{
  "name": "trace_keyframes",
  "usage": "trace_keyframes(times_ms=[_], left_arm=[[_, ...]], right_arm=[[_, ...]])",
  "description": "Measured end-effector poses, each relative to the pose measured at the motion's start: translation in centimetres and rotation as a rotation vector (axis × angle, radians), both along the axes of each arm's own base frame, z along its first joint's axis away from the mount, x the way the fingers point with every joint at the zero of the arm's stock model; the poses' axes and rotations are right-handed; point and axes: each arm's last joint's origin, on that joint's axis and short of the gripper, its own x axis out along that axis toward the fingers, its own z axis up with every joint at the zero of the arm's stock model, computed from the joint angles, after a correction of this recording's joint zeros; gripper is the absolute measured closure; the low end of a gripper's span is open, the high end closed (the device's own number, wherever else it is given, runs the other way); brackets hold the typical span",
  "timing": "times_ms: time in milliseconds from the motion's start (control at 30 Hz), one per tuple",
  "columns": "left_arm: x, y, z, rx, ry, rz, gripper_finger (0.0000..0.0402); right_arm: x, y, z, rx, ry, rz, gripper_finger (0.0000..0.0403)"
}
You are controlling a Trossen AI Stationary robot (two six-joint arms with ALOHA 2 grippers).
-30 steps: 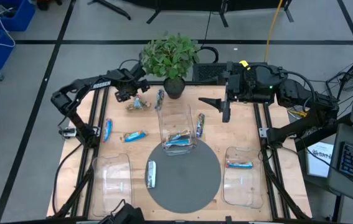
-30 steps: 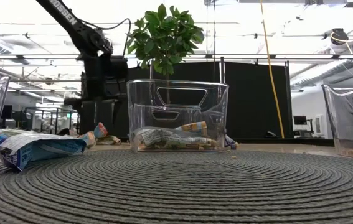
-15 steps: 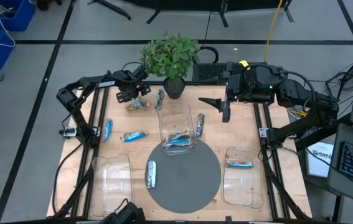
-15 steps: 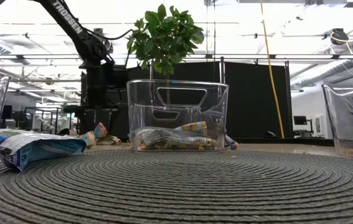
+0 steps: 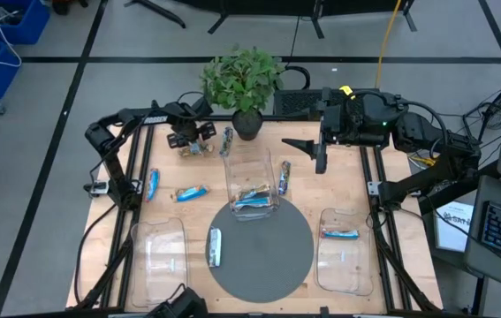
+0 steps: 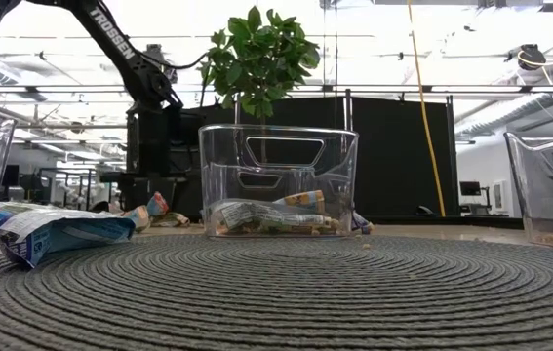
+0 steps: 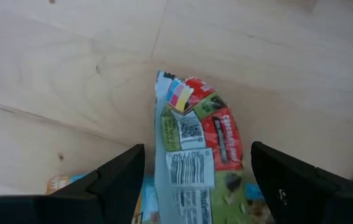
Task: Pick and place Granola Bars by type
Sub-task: Put the top red granola bar into the right transparent bin
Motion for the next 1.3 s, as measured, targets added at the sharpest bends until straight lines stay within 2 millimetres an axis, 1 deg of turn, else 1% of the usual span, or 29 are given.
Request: trace_keyframes(times_ms=[300, 467, 633, 933, 1100, 1133, 1300], left_arm=[[0.12, -0.01, -0.48, -0.028, -0.006, -0.007, 0.0108], [0.09, -0.05, -0.49, -0.032, -0.004, 0.000, 0.0132], [0.06, -0.07, -0.50, -0.034, -0.001, 0.003, 0.0182], [0.10, -0.05, -0.51, -0.034, -0.007, 0.002, 0.0307], [0.14, 0.00, -0.50, -0.029, -0.011, -0.005, 0.0367], [0.16, 0.01, -0.50, -0.027, -0.012, -0.009, 0.0376], [0.19, 0.06, -0.50, -0.022, -0.014, -0.004, 0.0382]], right_arm=[[0.01, 0.00, 0.08, -0.003, -0.008, 0.000, 0.0151], [0.01, 0.00, 0.08, -0.003, -0.008, 0.000, 0.0151], [0.01, 0.00, 0.09, -0.004, -0.008, 0.000, 0.0151], [0.01, 0.00, 0.08, -0.011, -0.007, 0.000, 0.0151], [0.01, -0.01, 0.09, -0.011, -0.008, -0.001, 0.0151], [0.01, -0.01, 0.09, -0.011, -0.008, -0.001, 0.0151], [0.01, -0.01, 0.09, -0.011, -0.008, -0.002, 0.0151]])
